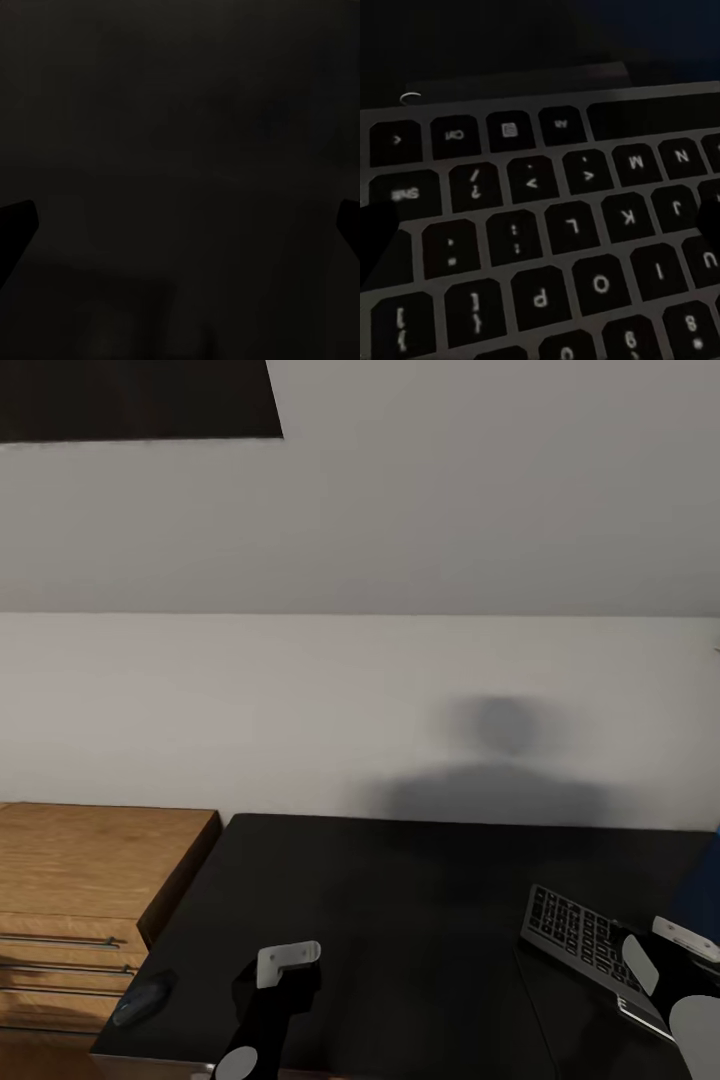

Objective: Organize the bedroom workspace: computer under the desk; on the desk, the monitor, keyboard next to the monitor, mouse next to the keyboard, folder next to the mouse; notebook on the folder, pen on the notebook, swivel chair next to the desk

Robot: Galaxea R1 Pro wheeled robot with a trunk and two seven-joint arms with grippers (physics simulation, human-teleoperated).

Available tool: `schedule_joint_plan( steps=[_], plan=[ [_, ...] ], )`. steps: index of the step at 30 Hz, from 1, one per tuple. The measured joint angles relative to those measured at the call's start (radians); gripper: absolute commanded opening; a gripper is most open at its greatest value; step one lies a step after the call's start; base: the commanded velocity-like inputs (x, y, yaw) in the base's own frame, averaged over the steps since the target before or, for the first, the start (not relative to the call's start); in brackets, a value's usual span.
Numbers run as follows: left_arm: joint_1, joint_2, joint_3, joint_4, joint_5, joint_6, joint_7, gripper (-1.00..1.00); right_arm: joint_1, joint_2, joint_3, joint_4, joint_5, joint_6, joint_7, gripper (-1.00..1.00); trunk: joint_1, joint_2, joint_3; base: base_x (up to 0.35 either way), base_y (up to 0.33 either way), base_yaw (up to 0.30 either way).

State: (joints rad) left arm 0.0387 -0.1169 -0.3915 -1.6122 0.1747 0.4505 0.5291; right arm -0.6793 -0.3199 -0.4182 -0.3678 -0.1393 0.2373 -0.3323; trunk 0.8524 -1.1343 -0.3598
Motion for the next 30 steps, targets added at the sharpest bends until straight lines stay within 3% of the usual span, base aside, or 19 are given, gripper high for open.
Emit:
schedule_joint_plan(
  steps=[15,21,27,30],
  plan=[
    [0.0,0.0,-0.005,0.001,0.0,0.001,0.0,1.0,0.0,0.002,0.002,0.0,0.0,0.002,0.001,1.0,0.0,0.0,0.0,0.0,0.0,0.0],
    [0.0,0.0,-0.006,0.001,0.0,0.002,0.0,1.0,0.0,0.003,0.037,-0.001,-0.001,0.036,0.001,1.0,0.0,0.0,0.0,0.0,0.0,0.0],
    [0.0,0.0,-0.007,0.001,0.0,0.0,0.0,1.0,-0.001,0.004,0.045,-0.009,0.004,0.041,-0.001,1.0,0.023,-0.042,-0.019,0.0,0.0,0.0],
    [0.0,0.0,-0.007,0.001,0.0,0.001,0.0,1.0,-0.001,0.004,0.046,-0.009,0.009,0.041,-0.001,1.0,0.023,-0.042,-0.019,0.0,0.0,0.0]
  ],
)
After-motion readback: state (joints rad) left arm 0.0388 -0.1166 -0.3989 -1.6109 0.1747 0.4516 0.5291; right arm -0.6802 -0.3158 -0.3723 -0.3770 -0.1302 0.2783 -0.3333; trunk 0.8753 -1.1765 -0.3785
